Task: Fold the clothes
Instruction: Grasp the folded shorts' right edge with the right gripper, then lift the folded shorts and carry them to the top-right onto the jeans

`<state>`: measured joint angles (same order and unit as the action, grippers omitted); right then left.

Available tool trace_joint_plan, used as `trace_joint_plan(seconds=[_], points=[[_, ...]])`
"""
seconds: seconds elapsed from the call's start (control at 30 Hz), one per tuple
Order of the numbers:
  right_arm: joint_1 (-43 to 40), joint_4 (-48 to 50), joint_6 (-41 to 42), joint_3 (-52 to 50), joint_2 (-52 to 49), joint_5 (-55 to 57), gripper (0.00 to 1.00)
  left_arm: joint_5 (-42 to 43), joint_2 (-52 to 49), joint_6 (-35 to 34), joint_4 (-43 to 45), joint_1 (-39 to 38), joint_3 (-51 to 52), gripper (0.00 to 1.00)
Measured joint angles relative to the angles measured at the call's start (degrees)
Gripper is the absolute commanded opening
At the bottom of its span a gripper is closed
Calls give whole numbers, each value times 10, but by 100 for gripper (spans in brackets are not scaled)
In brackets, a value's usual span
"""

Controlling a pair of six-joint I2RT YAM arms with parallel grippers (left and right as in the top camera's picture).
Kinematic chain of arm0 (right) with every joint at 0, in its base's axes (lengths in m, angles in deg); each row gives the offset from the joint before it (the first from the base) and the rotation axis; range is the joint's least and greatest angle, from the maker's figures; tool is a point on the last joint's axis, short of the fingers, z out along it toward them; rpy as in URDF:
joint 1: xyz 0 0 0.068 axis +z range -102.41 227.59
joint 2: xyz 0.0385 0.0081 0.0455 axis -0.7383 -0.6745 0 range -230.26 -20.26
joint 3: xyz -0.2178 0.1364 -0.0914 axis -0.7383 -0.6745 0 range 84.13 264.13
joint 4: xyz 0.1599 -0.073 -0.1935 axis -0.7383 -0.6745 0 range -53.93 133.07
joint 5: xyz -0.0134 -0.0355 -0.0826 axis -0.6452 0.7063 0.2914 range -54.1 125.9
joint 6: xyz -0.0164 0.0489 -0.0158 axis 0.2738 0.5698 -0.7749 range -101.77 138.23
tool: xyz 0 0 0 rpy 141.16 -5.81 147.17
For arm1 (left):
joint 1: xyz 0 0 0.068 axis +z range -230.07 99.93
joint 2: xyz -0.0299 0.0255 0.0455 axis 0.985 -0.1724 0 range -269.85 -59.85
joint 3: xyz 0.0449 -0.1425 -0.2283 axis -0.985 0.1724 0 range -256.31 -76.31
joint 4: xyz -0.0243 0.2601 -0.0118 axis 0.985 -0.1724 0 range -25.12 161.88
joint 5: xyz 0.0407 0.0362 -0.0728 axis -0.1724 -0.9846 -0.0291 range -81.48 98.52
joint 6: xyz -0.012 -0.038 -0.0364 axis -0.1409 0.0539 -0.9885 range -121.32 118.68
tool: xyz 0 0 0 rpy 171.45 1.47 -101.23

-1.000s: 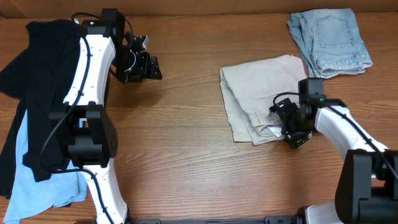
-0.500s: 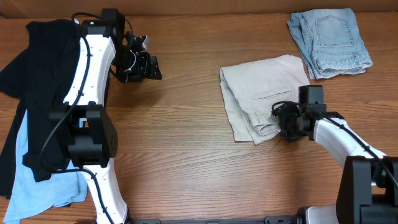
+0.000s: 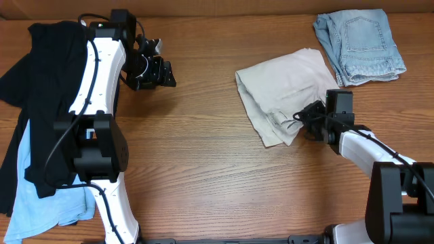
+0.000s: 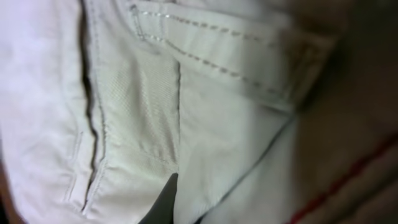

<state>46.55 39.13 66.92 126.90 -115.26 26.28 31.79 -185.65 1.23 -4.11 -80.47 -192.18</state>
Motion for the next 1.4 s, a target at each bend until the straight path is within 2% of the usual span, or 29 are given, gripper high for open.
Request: trace_joint_plan(seconds=[0.27,0.57,0.73,1.03,1.23,1.4], points=[[-5,17,-110,9,0,-131,4,-8,0,0,-3,0,0,70],[-44,-6,-135,91,64,-288,4,-11,0,0,-3,0,0,71],[-68,-8,-136,160,100,-294,4,-12,0,0,-2,0,0,71],[-119,3,-127,263,100,-227,4,-12,0,0,1,0,0,71],[-154,83,-127,316,69,-206,4,-12,0,0,6,0,0,70],[-178,148,-127,349,3,-204,4,-12,0,0,8,0,0,70]])
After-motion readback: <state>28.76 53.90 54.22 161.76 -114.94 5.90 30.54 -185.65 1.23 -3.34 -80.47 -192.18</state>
